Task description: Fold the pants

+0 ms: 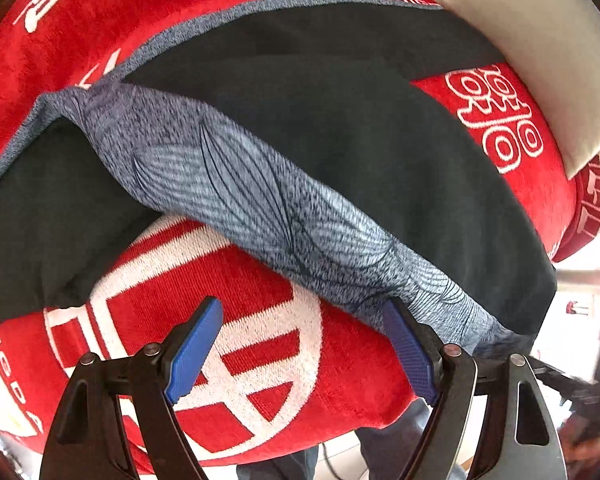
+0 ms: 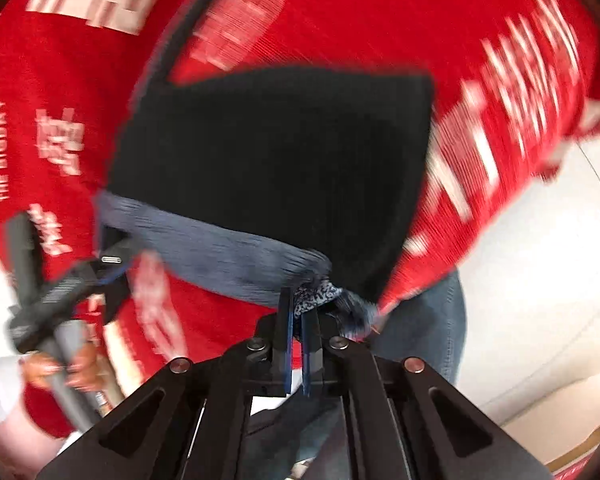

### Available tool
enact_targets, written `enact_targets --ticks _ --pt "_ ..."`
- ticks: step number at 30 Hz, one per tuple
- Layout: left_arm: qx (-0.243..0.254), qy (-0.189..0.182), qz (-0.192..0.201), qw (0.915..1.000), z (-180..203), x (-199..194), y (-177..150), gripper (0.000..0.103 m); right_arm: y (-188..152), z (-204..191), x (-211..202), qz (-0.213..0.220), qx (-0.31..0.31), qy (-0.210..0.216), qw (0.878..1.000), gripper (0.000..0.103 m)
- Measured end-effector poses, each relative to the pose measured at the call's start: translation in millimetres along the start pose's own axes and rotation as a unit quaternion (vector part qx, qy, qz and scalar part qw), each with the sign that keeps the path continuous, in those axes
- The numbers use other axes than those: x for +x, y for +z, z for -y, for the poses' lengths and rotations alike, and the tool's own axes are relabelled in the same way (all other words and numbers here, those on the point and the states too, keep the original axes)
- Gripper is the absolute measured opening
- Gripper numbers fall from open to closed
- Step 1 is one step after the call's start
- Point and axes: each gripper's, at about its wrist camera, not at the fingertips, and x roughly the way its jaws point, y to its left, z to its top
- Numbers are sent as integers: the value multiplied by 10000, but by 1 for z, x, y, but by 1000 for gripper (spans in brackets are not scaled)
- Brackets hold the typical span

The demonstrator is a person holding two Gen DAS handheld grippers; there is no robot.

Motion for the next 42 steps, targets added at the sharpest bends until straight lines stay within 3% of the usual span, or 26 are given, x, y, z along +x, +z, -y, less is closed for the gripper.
enact_targets --ticks 3,9,14,17,22,24,25,26,28,31,34,35,39,42 --pt "-112 89 59 9999 3 -7 11 83 41 -32 -33 135 -500 139 9986 3" --pt "-698 330 379 9963 -4 -31 42 83 162 -94 -75 338 -1432 190 9889 3" --pt "-1187 631 816 9876 -25 -52 67 83 260 -149 -49 296 -2181 -229 9752 3" --pt "-1492 881 924 9805 -39 -59 76 83 310 -163 -28 286 -2453 -575 9673 3" --pt "-1774 1057 843 9748 -44 -40 93 83 369 -153 14 306 -2174 -1254 9675 6" --pt "-1798 1112 786 9742 -44 -30 102 83 382 -148 23 244 -2146 -1506 9647 17" --pt "-1787 1133 790 9742 -43 -27 107 83 384 -148 22 270 -2151 -1535 9641 31" --pt "-1770 1163 808 9740 -42 -25 112 83 382 -148 16 411 -2209 -1573 9617 54" --pt "-1755 1250 869 9726 -41 -22 123 83 372 -151 1 718 -2431 -1630 9535 78" --pt "-1799 1234 862 9721 -43 -15 138 83 360 -143 -6 549 -2486 -1637 9531 74" --pt "-1754 1246 774 9735 -43 -2 153 83 351 -130 8 241 -2456 -1863 9510 38" --pt "-1724 1273 756 9738 -41 2 157 83 350 -124 19 127 -2465 -1997 9482 32" --pt "-1609 1412 652 9746 -35 29 169 83 352 -110 61 -185 -2530 -2324 9389 29" --pt "-1680 1558 782 9703 -41 38 178 100 361 -112 75 40 -2701 -2429 9317 26"
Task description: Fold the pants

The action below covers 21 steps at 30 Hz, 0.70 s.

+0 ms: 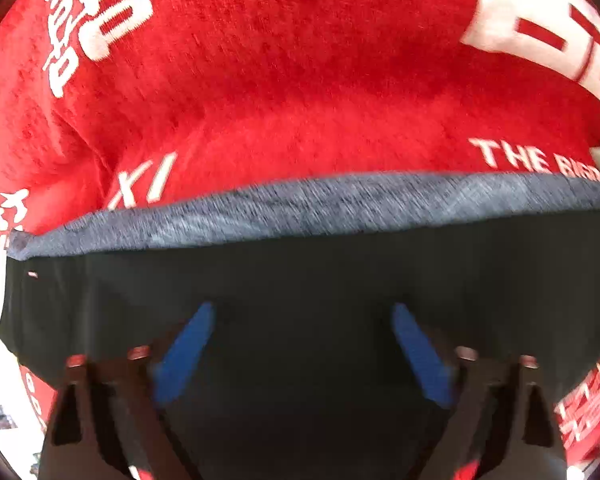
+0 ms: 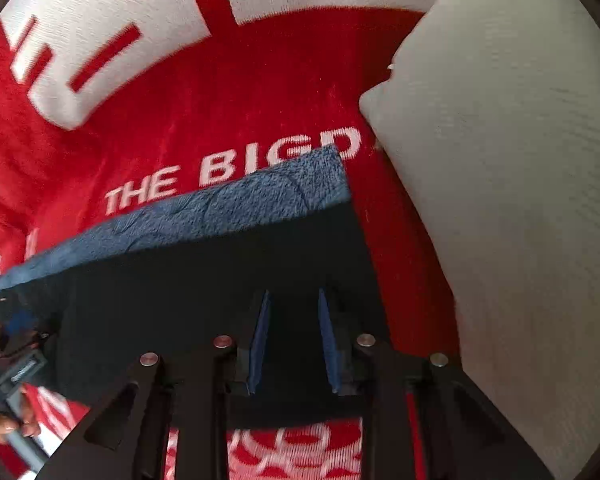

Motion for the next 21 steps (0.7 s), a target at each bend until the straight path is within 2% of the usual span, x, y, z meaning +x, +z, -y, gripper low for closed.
enact_targets --ticks 2,4,7,9,10,11,12,14,15,18,19,21 --pt "-105 -84 -71 9999 -3 5 7 100 7 -2 -2 -61 76 -40 9999 27" --pt "-197 -121 -148 9996 -6 1 13 100 11 -1 -12 57 195 152 9997 27" --pt "-136 -61 277 9995 -7 -17 22 100 19 -8 -30 396 -23 286 9988 29" --pt "-153 -1 400 9991 -9 -17 29 100 27 -15 -24 352 -149 266 9989 29" --pt "-214 18 249 9995 -9 -6 34 100 30 -18 -12 226 -170 146 9995 31" --pt "-227 -4 18 9997 -8 10 38 100 34 -18 1 69 -170 43 9998 37" --pt "-251 -16 -110 9996 -9 23 40 103 36 -17 18 -102 -176 10 9998 38" --pt "-450 -137 24 9989 -16 28 44 103 41 -20 20 377 -348 -87 9986 38" --pt "-494 -164 5 9986 -19 27 47 103 45 -23 20 290 -418 -203 9985 38" --pt "-532 136 106 9984 -34 14 52 103 37 -19 -1 344 -74 -32 9994 43" --pt "-535 137 134 9984 -40 11 51 103 31 -14 -9 368 35 65 9993 47" --pt "-522 172 123 9984 -53 3 44 103 7 -6 -26 373 232 201 9988 47"
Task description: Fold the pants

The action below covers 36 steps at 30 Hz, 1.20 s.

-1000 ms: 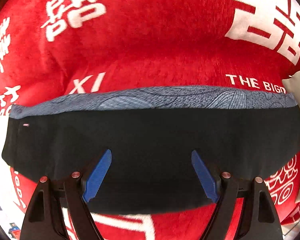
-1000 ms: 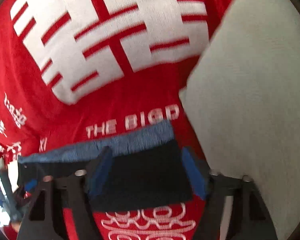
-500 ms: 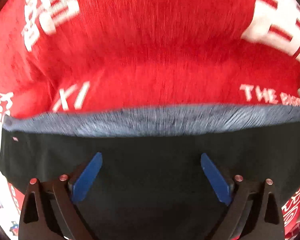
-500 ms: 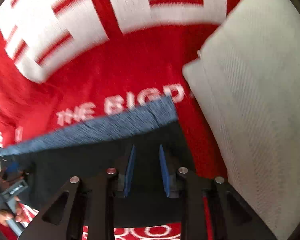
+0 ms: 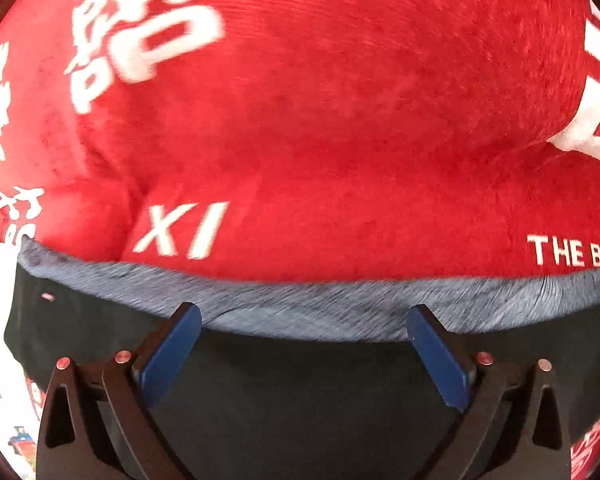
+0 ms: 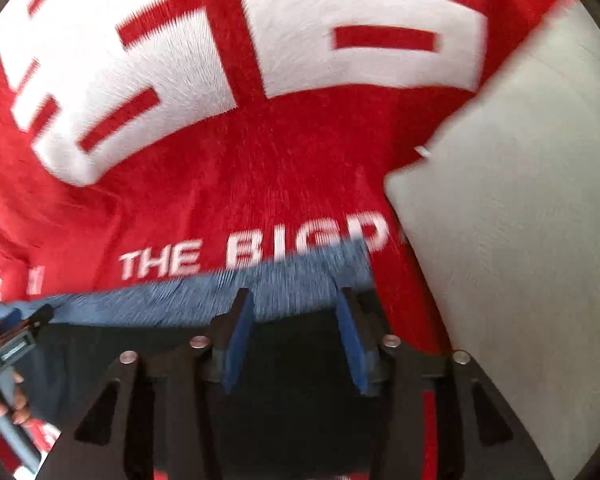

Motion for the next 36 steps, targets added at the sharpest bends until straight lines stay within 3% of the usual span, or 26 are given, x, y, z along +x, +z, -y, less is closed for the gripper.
enact_targets --ticks 3,6,8,10,13,17,24,27,30,32,34,36 --pt "118 246 -41 9996 -17 -6 -19 103 -37 4 -12 -159 58 29 9999 47" --pt "268 597 -267 9975 -30 12 -40 103 -59 2 4 -316 -55 -243 9992 47" --pt "-86 213 -121 9997 -46 17 -45 103 -62 3 8 -192 -41 -310 9993 47" --pt "-315 46 -322 9990 -55 22 -39 103 -61 -5 5 -186 -124 -460 9987 53" --pt "-148 228 -355 9990 -55 16 -36 103 -66 -16 -4 -172 8 -362 9992 54" --pt "77 352 -80 9993 -61 -4 -42 103 -72 -44 -18 -201 10 -39 9998 54" --pt "-7 627 191 9979 -148 2 -39 103 -89 -157 -9 -255 -509 627 9964 54" --pt "-169 851 233 9960 -200 16 -30 103 -86 -228 10 -347 -728 853 9931 54" --pt "-434 1105 279 9925 -255 40 -20 103 -101 -288 37 -522 -936 924 9899 54" --pt "-653 1242 79 9901 -287 63 -15 103 -113 -316 50 -685 -981 907 9887 54" --pt "-977 853 30 9915 -316 83 -10 103 -128 -330 54 -715 -1047 738 9892 55" --pt "-923 947 70 9912 -323 87 -3 103 -130 -338 54 -581 -1179 557 9898 63"
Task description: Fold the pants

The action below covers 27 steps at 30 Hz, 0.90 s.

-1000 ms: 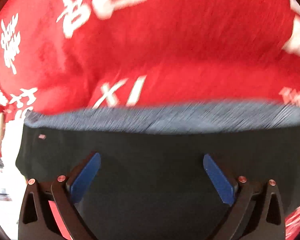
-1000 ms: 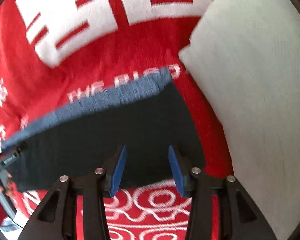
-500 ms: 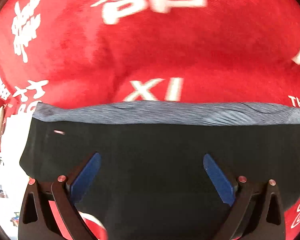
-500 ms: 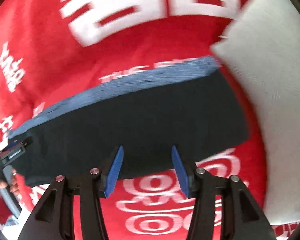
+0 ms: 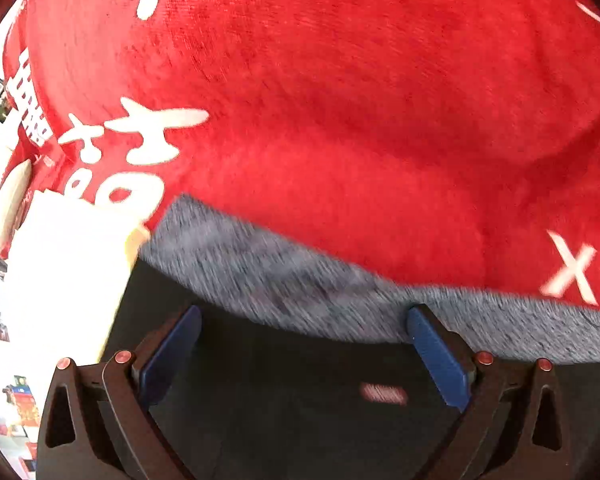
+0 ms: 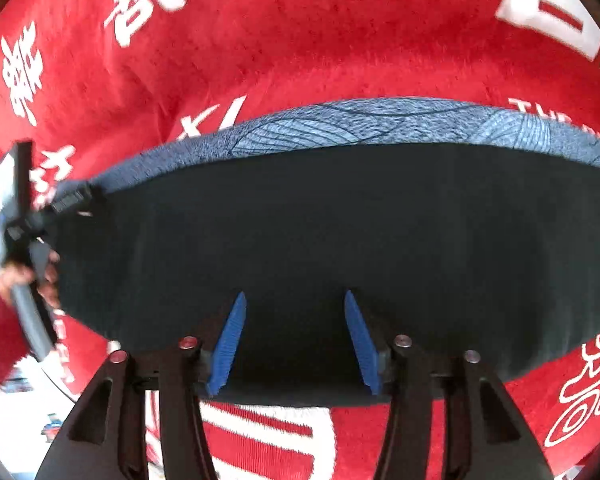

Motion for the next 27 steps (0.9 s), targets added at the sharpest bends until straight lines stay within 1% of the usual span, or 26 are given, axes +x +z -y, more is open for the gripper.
enact_targets --ticks 2,3,5,6,8,9,10,13,15,17,19,22,27 --pt "47 196 94 9998 -4 7 9 103 2 -7 -4 -34 12 -81 10000 64" --pt "-29 336 31 9994 -10 14 14 103 2 -8 -5 -53 49 -51 10000 64" --pt "-251 249 -104 9993 -22 18 20 103 -2 1 -22 -7 247 212 9995 64" --pt "-308 168 -170 9992 -27 16 21 103 -9 7 -32 47 320 320 9990 64" --pt "-196 -89 -193 9996 -32 -1 13 103 -15 6 -43 98 477 608 9970 64" --pt "-85 -267 -154 9995 -31 -11 7 103 -24 4 -45 77 590 830 9948 64" --pt "86 -538 -123 9984 -28 -26 -6 103 -29 1 -44 20 676 998 9927 64" --pt "581 -1039 -195 9927 -13 -50 -39 103 -52 -10 -36 -228 911 1441 9851 64" --pt "801 -1256 -228 9886 1 -59 -57 103 -63 -12 -31 -326 1033 1575 9816 64" --pt "1007 -1518 -328 9827 18 -64 -76 103 -71 -11 -22 -366 1261 1685 9769 64" --pt "1159 -1527 -398 9807 30 -61 -87 103 -71 -11 -12 -345 1444 1846 9715 64" --pt "1174 -1446 -611 9806 37 -47 -99 103 -73 -8 -8 -268 1616 2043 9651 64" --pt "1311 -1382 -550 9802 43 -50 -106 103 -68 -5 9 -229 1895 2291 9545 64"
